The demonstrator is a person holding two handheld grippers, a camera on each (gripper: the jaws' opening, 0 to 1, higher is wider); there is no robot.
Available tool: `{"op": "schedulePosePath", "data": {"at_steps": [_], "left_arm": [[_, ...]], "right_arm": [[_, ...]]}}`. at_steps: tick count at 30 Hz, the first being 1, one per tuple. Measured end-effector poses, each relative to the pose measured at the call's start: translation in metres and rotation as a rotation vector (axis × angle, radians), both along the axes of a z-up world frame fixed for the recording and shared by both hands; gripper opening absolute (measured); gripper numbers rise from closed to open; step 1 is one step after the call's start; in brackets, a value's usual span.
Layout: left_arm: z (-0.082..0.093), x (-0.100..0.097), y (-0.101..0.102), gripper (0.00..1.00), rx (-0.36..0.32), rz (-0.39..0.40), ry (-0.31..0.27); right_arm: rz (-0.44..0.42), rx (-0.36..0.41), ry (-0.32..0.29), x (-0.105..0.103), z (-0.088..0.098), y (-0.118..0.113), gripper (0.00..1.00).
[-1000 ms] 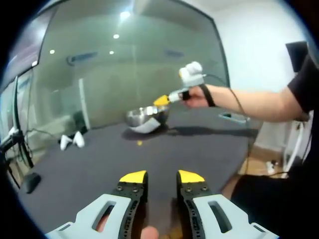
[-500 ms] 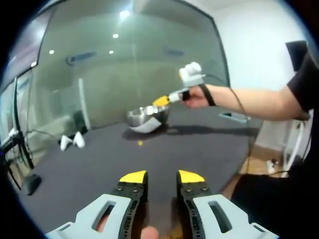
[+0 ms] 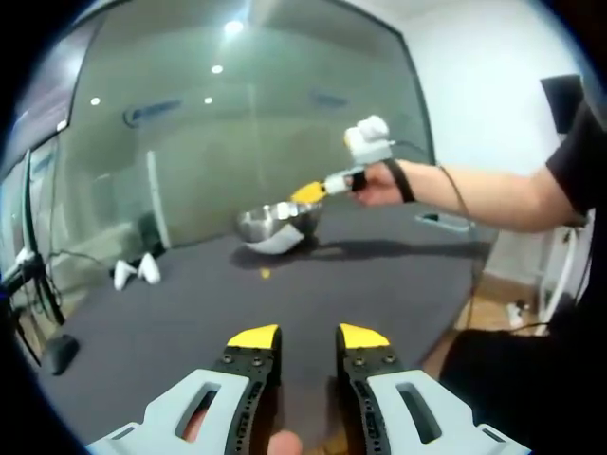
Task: Pick up the QQ candy scattered on the table and place it into the stainless steel bowl on the table
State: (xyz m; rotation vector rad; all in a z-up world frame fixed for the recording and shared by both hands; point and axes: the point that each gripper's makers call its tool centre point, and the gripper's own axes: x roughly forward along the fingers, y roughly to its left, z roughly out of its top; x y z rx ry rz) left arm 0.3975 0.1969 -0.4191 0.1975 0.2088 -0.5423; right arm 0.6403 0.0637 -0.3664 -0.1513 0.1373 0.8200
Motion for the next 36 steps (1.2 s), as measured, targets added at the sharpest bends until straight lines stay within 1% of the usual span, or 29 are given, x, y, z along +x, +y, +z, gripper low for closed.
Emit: {"op": "schedulePosePath", "data": {"at_steps": [2, 4, 7, 10, 12, 15, 18, 20, 23, 26, 29, 36], "left_arm": [[0.002, 0.001, 0.000, 0.25, -0.002, 0.003, -0.004], [0.002, 0.000, -0.001, 0.25, -0.008, 0.003, -0.006], [0.002, -0.002, -0.004, 0.25, -0.008, -0.007, -0.009], [-0.001, -0.002, -0.006, 0.25, -0.007, -0.015, -0.006], [-0.002, -0.001, -0.005, 0.25, -0.009, -0.013, -0.004], [0.000, 0.001, -0.007, 0.25, -0.010, -0.008, -0.017], [0.005, 0.001, -0.008, 0.25, -0.022, -0.011, -0.024], [0.005, 0.000, -0.008, 0.25, -0.016, -0.011, -0.025], [0.004, 0.001, -0.003, 0.25, -0.018, 0.003, -0.021], [0.003, 0.000, 0.000, 0.25, -0.018, 0.017, -0.020], [0.004, -0.001, 0.002, 0.25, -0.019, 0.015, -0.021], [0.005, -0.001, 0.009, 0.25, -0.020, 0.033, -0.024]], "right_arm": [[0.011, 0.002, -0.004, 0.003, 0.000, -0.004, 0.22], [0.029, 0.000, -0.011, -0.005, -0.003, -0.007, 0.22], [0.064, -0.029, -0.020, -0.013, -0.011, -0.012, 0.22], [0.079, -0.053, -0.001, -0.024, -0.026, -0.019, 0.22], [0.086, -0.060, 0.013, -0.034, -0.035, -0.020, 0.22], [0.086, -0.056, 0.038, -0.038, -0.046, -0.019, 0.22], [0.108, -0.060, 0.052, -0.043, -0.055, -0.014, 0.22], [0.124, -0.066, 0.056, -0.045, -0.060, -0.009, 0.22], [0.154, -0.080, 0.074, -0.048, -0.069, 0.000, 0.22], [0.174, -0.088, 0.079, -0.051, -0.074, 0.009, 0.22], [0.198, -0.096, 0.084, -0.060, -0.078, 0.023, 0.22], [0.230, -0.140, 0.116, -0.062, -0.097, 0.046, 0.22]]}}
